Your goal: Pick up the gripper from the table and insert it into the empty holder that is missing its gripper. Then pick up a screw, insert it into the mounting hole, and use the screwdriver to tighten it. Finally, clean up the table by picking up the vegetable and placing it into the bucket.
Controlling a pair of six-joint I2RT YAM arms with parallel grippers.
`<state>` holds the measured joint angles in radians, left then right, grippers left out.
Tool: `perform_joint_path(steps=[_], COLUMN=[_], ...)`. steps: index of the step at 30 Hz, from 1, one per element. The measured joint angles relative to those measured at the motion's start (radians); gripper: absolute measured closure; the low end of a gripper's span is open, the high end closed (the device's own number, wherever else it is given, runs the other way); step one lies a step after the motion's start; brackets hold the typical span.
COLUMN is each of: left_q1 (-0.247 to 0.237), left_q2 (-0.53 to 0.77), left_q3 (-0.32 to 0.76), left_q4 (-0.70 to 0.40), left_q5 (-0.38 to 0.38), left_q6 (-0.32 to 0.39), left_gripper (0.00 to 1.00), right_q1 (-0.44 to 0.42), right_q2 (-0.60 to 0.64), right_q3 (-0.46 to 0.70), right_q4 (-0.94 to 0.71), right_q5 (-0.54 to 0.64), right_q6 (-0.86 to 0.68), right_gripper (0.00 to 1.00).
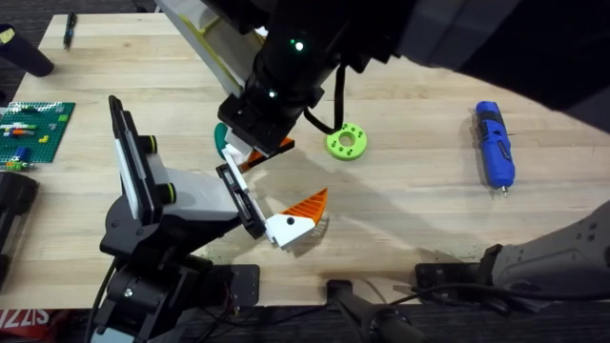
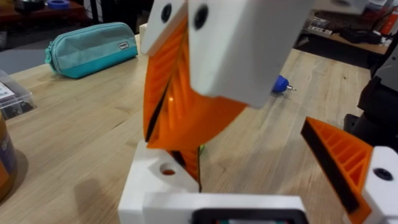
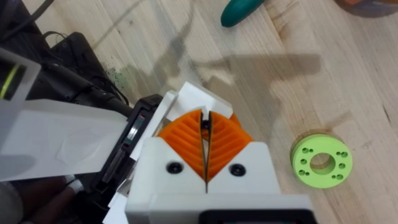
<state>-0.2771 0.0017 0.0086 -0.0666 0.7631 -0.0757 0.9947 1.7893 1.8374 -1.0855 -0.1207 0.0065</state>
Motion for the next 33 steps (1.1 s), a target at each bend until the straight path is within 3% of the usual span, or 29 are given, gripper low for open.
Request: perform_joint_path(steps=[9, 19, 29, 33], left_q1=[0.0, 0.0, 0.0, 0.0], left_q2=[0.0, 0.0, 0.0, 0.0], left_q3=[0.0, 0.0, 0.0, 0.0], left_q4=[0.0, 0.0, 0.0, 0.0], left_q5=[0.0, 0.0, 0.0, 0.0], left_q6=[-0.004, -0.004, -0.004, -0.004], left_gripper=[0.013, 0.013, 0.013, 0.013], right_q1=[-0.018, -0.052, -0.08, -0.105], right_q2=[-0.006, -0.117, -0.112, -0.113], right_q3=[0.046, 0.111, 0.097, 0.03], right_q4=[-0.037, -0.035, -0.14, -0.08], right_q5=[0.031, 0.065, 0.06, 0.014], right_q6=[-0.021, -0.028, 0.015, 0.028], right_gripper=[0.994, 0.994, 0.994, 0.995])
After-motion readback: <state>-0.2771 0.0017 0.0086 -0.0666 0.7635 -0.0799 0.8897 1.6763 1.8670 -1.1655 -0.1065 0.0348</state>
